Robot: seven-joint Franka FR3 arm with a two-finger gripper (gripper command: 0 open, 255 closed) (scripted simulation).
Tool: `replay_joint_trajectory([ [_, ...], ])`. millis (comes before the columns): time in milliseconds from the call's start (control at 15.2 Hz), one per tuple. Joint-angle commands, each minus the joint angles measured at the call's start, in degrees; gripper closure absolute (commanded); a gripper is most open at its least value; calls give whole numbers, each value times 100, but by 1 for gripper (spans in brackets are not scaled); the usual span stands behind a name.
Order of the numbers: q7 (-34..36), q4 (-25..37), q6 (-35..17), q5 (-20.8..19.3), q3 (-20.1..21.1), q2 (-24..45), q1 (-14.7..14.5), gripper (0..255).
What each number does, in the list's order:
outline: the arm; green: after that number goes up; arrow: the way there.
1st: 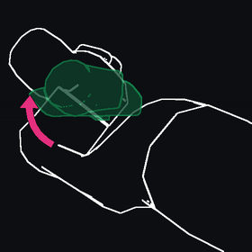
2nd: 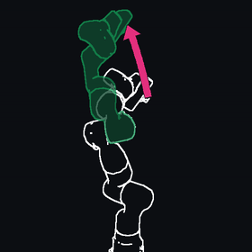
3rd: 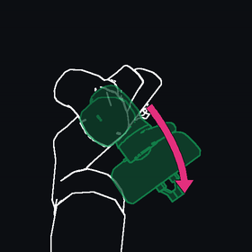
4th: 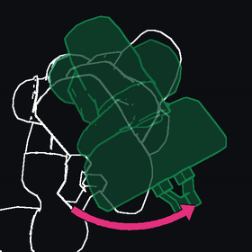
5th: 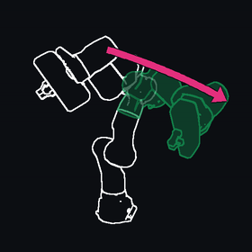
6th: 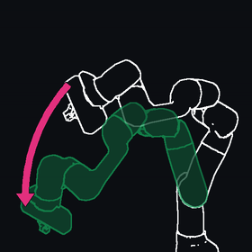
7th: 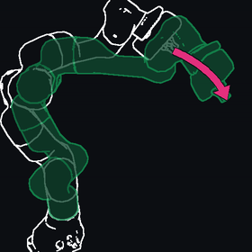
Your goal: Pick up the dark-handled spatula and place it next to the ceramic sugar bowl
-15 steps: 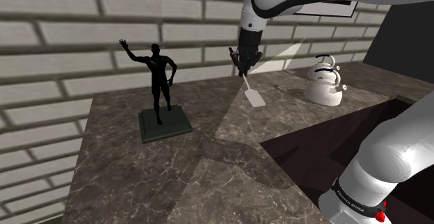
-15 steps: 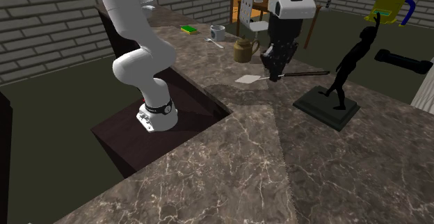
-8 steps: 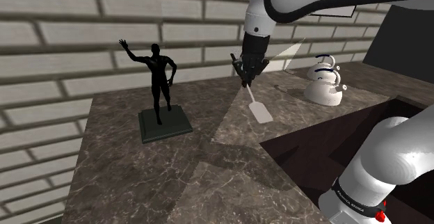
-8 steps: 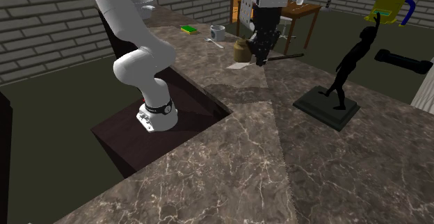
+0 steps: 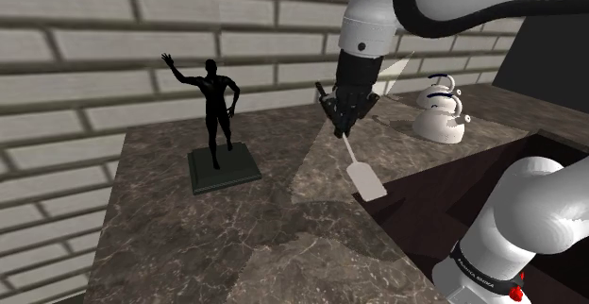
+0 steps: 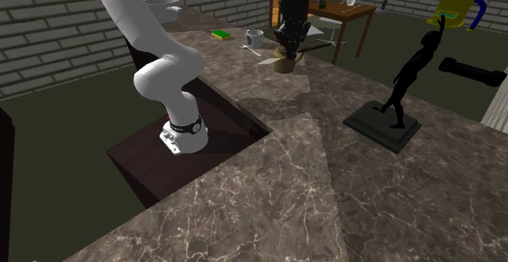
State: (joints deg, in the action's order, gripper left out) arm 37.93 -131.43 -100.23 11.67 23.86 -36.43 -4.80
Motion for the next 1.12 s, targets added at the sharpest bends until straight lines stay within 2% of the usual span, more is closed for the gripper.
replay_joint_trajectory([
  [0,239,-89,31,143,181,-147,-125,255],
  [594,1357,-23,387,781,1030,-628,-649,255],
  [1056,2308,379,579,1223,1817,-661,-887,255],
])
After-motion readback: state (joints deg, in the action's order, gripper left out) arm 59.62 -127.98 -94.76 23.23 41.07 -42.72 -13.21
